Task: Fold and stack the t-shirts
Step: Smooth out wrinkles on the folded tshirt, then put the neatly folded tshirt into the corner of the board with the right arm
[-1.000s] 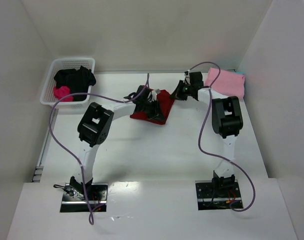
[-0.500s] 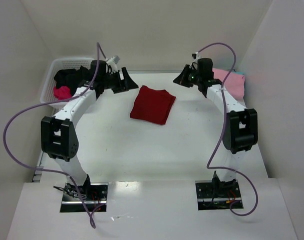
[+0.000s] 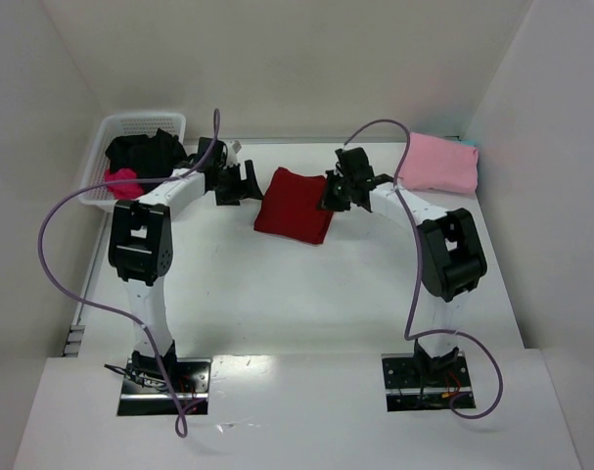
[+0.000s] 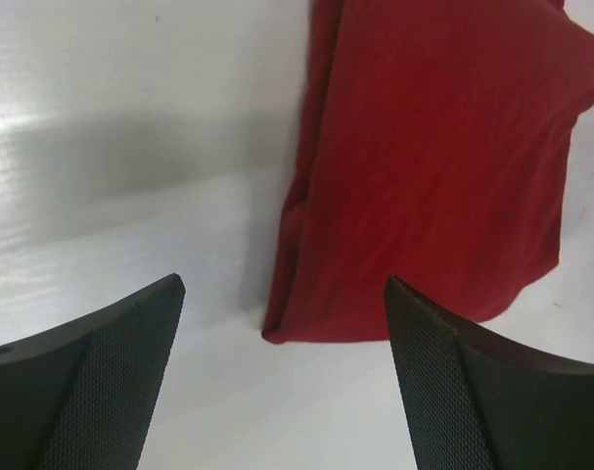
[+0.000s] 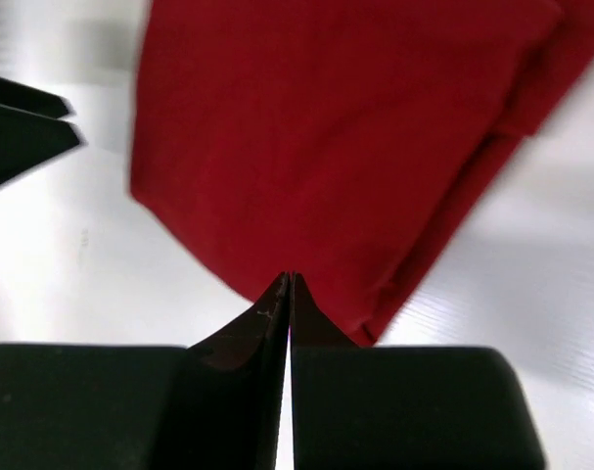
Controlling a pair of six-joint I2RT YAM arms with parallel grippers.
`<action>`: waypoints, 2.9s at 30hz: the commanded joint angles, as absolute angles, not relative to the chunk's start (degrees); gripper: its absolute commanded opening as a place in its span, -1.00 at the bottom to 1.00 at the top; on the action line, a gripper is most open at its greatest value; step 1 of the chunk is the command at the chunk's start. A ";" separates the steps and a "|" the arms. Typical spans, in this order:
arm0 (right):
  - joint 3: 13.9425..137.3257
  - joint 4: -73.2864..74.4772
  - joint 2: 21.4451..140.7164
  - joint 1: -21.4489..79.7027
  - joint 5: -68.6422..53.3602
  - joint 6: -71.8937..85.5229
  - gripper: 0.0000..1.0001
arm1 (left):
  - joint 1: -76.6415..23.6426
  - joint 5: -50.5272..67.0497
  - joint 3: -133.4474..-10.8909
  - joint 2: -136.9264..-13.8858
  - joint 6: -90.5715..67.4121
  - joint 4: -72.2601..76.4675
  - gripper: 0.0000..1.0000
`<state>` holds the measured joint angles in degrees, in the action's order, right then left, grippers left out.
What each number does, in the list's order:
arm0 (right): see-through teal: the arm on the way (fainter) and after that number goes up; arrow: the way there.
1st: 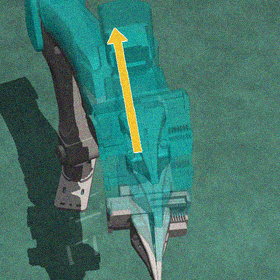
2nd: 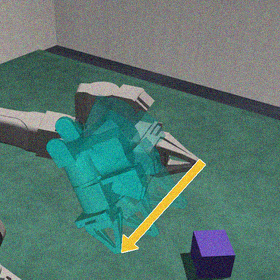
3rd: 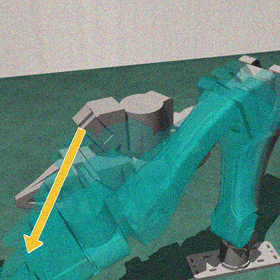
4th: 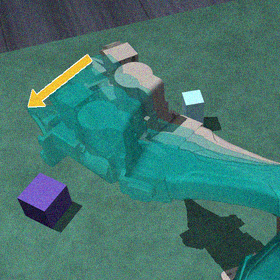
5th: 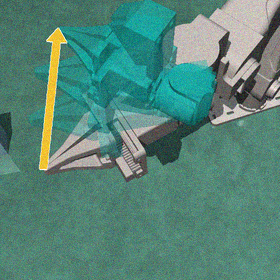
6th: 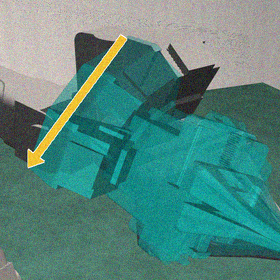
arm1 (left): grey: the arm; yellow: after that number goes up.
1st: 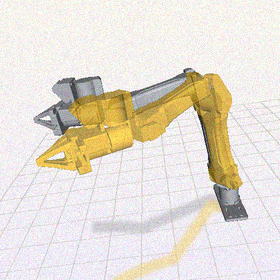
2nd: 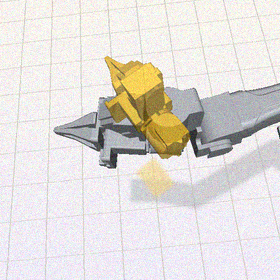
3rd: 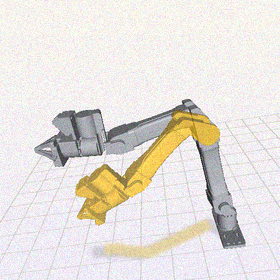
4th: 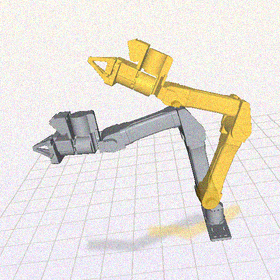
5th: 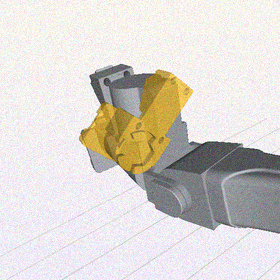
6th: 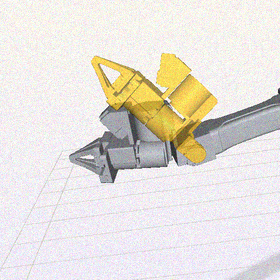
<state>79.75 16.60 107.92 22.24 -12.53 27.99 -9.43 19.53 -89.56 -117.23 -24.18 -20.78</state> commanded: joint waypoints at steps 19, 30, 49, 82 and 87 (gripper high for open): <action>82.18 18.28 120.14 19.52 -3.52 27.33 -1.00 | -5.02 37.16 -97.56 -127.79 -16.96 -16.00 0.91; 90.69 21.26 125.77 16.96 -2.99 23.82 -1.00 | -6.67 42.89 -98.09 -129.02 -15.73 -16.61 0.96; 94.23 21.72 119.19 9.25 -10.44 23.02 0.19 | -7.82 39.29 -93.16 -123.14 -18.11 -16.35 0.98; 88.94 5.45 128.67 7.21 -40.87 18.98 0.99 | -8.35 34.89 -91.23 -114.52 -20.39 -18.63 0.98; 90.35 6.06 131.57 7.82 -41.40 18.98 0.99 | -8.35 34.89 -90.70 -114.52 -20.92 -18.63 0.98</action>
<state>89.27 5.93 128.44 6.79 -42.59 20.05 -8.10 34.68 -91.46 -117.23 -19.97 -19.11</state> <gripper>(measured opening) 0.994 0.992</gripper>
